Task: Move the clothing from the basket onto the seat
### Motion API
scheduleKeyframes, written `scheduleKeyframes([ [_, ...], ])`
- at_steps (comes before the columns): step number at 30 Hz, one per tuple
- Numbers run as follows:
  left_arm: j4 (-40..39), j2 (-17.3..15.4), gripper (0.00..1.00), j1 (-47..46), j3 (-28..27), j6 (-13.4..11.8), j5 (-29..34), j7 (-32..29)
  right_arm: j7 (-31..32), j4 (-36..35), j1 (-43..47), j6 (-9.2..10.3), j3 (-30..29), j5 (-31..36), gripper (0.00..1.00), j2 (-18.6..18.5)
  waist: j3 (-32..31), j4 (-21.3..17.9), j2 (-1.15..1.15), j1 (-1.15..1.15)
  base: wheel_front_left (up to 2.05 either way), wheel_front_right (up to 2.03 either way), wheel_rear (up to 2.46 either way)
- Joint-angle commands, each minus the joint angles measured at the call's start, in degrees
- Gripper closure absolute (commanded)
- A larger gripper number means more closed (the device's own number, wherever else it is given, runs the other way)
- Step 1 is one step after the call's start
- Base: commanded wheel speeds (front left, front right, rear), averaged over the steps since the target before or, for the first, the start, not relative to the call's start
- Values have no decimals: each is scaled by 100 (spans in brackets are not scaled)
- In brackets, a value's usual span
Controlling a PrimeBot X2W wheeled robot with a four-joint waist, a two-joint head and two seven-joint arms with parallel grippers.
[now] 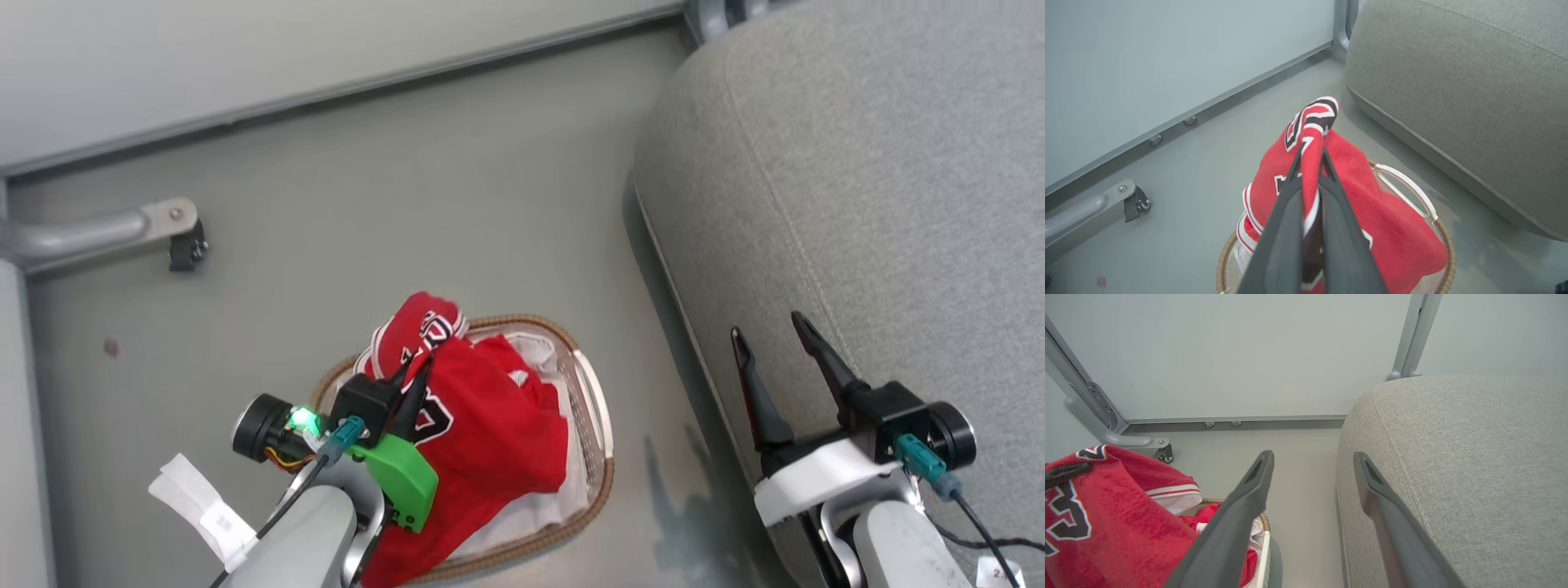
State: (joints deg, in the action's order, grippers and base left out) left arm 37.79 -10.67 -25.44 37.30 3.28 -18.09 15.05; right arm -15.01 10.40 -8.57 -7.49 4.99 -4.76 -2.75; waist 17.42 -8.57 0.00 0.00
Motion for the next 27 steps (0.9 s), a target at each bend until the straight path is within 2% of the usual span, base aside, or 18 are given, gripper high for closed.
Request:
scheduleKeyframes([
  [1,-132,-75,100,85,-25,23,50,18,-26,28,154,0,-4,47,0,-25,-722,163,0,0,0,0,0],
  [12,-1257,-439,100,-338,-183,153,407,12,-26,118,604,0,86,197,0,-24,-1611,124,0,0,0,0,0],
  [27,-1498,-669,100,-1601,-7,361,569,5,-26,128,225,0,586,282,0,-24,-1738,109,0,0,0,0,0],
])
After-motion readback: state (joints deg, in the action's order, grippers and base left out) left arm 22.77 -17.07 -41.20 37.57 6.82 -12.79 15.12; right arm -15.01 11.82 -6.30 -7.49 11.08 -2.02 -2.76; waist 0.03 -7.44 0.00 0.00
